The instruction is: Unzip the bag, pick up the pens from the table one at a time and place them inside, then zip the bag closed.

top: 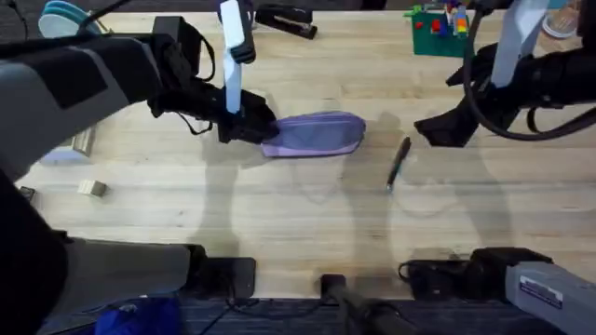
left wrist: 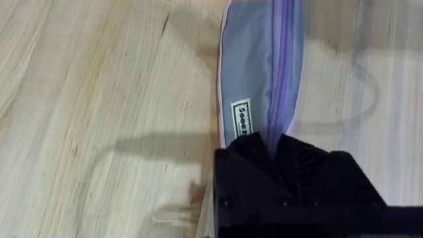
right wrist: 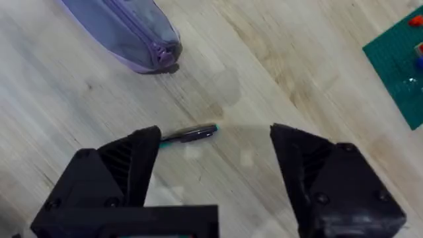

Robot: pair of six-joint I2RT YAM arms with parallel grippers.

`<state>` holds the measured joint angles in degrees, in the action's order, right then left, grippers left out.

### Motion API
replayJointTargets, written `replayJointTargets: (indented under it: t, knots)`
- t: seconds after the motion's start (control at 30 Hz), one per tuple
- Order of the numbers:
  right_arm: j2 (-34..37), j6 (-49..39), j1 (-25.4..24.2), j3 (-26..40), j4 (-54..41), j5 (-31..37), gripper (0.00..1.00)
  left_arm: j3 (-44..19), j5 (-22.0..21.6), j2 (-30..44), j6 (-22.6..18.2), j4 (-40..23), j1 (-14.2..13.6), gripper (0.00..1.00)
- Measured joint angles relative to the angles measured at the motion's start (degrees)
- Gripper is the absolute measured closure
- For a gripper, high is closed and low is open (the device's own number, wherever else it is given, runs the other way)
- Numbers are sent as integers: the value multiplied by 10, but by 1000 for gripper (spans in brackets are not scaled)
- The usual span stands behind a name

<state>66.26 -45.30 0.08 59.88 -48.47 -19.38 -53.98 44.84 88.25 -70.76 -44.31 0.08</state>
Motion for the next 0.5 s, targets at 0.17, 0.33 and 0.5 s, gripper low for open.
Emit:
replayJointTargets:
  t: [0.17, 0.33, 0.5]
  knots:
    - [0, 0, 0, 0, 0, 0, 6, 0, 0, 0, 0, 0, 0, 960]
    - [0, -2, 0, 0, 0, 0, 9, 0, 0, 0, 0, 0, 0, 960]
    - [0, -2, 0, 0, 0, 0, 6, 0, 0, 0, 0, 0, 0, 959]
